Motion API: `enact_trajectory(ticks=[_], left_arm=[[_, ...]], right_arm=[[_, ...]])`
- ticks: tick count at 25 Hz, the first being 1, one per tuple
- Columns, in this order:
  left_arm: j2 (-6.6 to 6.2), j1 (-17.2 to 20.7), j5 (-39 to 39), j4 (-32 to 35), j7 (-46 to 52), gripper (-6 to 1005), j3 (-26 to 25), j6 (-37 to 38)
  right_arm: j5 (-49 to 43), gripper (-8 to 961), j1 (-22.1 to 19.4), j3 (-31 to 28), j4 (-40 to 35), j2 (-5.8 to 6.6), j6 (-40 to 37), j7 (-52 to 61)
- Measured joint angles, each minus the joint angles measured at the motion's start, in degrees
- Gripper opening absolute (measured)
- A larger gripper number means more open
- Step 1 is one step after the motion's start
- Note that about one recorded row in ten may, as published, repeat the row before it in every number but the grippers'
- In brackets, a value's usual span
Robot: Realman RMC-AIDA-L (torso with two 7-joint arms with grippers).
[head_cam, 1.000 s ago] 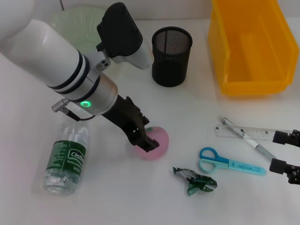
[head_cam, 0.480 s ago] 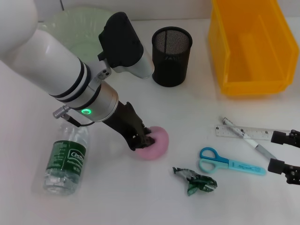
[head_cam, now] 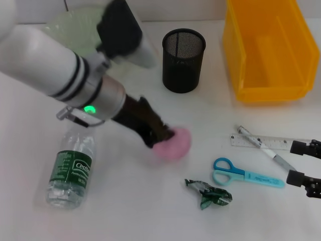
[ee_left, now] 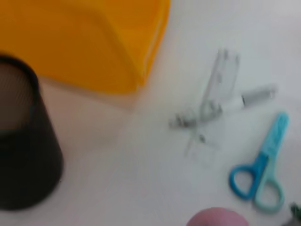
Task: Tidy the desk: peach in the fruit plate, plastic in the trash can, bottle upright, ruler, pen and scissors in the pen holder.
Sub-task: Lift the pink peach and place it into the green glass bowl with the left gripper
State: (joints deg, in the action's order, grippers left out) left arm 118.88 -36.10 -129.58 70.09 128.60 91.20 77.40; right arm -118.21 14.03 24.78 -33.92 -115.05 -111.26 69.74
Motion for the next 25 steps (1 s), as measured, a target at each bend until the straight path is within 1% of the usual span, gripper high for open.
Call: enact_trajectory(ticks=[3, 7, 8, 9, 11, 13, 14, 15, 16, 19, 20, 21, 22, 23, 25], left_arm=[[-0.11, 1.78, 3.18, 3.06, -1.46, 44, -6.72, -0.04], [-0.19, 2.9, 7.05, 5.07, -3.43, 70, -19.14, -1.39], [-0.36, 2.64, 8.74, 4.25, -5.05, 76, -25.0, -2.96], [-0.36, 2.64, 8.74, 4.25, -5.05, 82, -25.0, -2.96], [-0.5, 1.59, 9.67, 2.04, -7.06, 95, -30.86, -5.64], [-0.6, 0.04, 9.92, -1.22, -7.93, 108, -35.56, -9.71], [-0.6, 0.04, 9.92, -1.22, -7.93, 114, -35.56, -9.71], [-0.84, -1.06, 9.77, -3.86, -8.02, 121, -37.5, -12.6], [-1.15, -2.05, 9.56, -6.19, -8.04, 127, -38.4, -15.31], [-1.15, -2.05, 9.56, -6.19, -8.04, 146, -38.4, -15.31], [-1.46, -3.19, 9.31, -9.76, -8.09, 153, -38.4, -19.87], [-0.69, -3.28, 8.72, -11.61, -9.28, 159, -37.05, -25.72], [-0.69, -3.28, 8.72, -11.61, -9.28, 177, -37.05, -25.72], [-0.34, -2.64, 8.63, -11.66, -10.22, 195, -35.57, -27.67], [-0.26, -1.74, 8.75, -11.73, -10.58, 231, -34.11, -30.18]], right_arm=[[0.01, 824, -0.07, 0.0, 0.0, -0.07, 0.22, -0.01], [0.15, 823, -0.06, 0.0, 0.06, -0.12, 0.22, -0.03], [0.15, 823, 0.11, 0.01, 0.46, -0.16, 0.23, -0.03], [0.15, 823, 0.25, 0.01, 0.72, -0.18, 0.26, -0.03], [0.15, 822, 0.43, 0.05, 0.98, -0.18, 0.28, -0.04], [0.15, 822, 1.01, 0.32, 1.28, -0.37, 0.3, -0.04], [0.16, 822, 1.19, 0.36, 1.29, -0.48, 0.3, -0.04], [0.16, 821, 1.19, 0.36, 1.29, -0.48, 0.3, -0.04], [0.16, 821, 1.42, 0.42, 1.31, -0.69, 0.3, -0.04], [0.15, 821, 2.05, 0.44, 1.32, -1.23, 0.3, -0.04], [0.14, 820, 2.16, 0.44, 1.31, -1.33, 0.3, -0.04], [0.13, 820, 2.26, 0.45, 1.32, -1.46, 0.31, -0.04], [0.12, 820, 2.32, 0.45, 1.31, -1.53, 0.3, -0.04], [0.09, 820, 2.38, 0.44, 1.32, -1.63, 0.31, -0.05], [0.09, 819, 2.38, 0.46, 1.32, -1.65, 0.31, -0.04]])
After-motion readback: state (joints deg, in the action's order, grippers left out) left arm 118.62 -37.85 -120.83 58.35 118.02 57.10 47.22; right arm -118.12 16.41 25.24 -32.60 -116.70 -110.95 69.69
